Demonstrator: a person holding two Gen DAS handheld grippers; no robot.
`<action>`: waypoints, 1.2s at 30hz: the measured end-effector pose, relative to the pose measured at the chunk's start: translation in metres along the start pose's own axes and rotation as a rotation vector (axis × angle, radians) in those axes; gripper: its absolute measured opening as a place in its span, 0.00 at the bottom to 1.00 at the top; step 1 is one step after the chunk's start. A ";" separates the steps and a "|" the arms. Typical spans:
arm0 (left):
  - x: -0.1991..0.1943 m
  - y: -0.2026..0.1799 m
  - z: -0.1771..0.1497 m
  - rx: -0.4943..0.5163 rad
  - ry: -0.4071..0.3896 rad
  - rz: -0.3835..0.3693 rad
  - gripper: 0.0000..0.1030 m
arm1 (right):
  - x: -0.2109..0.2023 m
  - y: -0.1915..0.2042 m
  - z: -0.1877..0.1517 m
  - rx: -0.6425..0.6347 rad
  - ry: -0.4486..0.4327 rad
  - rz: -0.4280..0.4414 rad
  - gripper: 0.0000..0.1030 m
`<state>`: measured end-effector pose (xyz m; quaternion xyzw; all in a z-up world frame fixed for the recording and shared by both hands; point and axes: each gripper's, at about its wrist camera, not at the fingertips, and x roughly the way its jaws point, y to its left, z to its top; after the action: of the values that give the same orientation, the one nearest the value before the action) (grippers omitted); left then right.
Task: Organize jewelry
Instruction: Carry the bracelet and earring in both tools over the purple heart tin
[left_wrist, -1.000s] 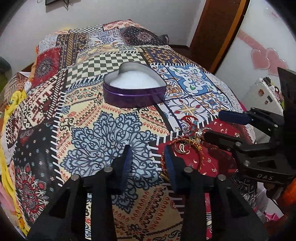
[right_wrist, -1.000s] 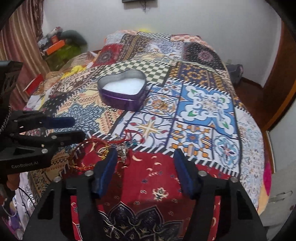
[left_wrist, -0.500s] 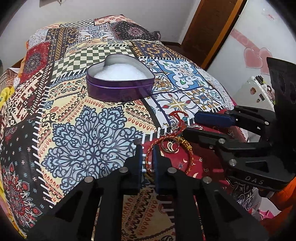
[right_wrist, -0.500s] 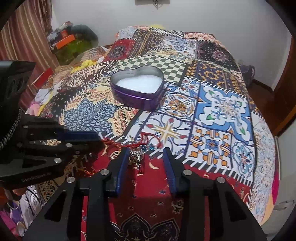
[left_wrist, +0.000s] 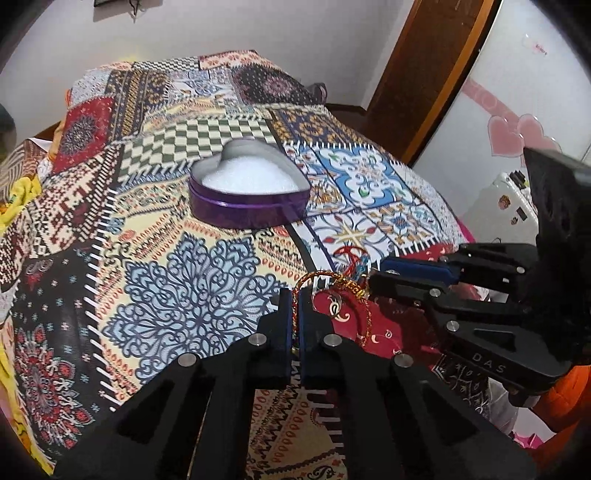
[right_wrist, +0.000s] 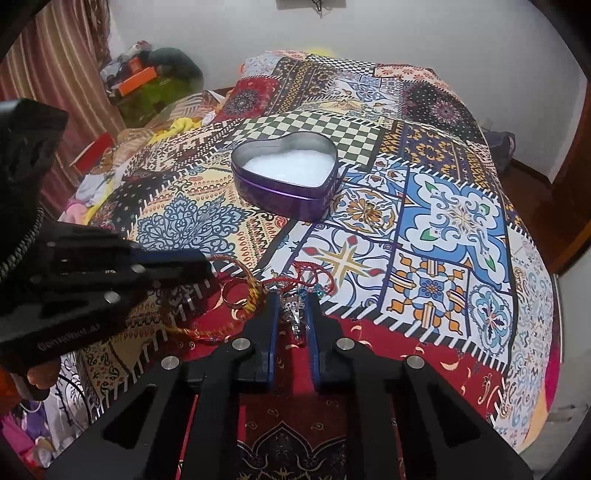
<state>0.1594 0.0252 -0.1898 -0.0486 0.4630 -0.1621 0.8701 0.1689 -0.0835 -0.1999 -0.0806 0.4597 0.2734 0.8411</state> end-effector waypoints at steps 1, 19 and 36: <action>-0.002 0.000 0.000 -0.002 -0.006 0.002 0.01 | -0.002 -0.001 0.000 0.004 -0.003 -0.003 0.12; -0.052 0.001 0.026 -0.013 -0.178 0.077 0.01 | -0.052 -0.005 0.020 0.039 -0.139 -0.048 0.12; -0.049 0.025 0.069 -0.047 -0.261 0.128 0.01 | -0.057 -0.005 0.060 0.011 -0.251 -0.043 0.11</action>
<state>0.1969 0.0606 -0.1176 -0.0598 0.3516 -0.0877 0.9301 0.1902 -0.0864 -0.1201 -0.0509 0.3504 0.2608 0.8981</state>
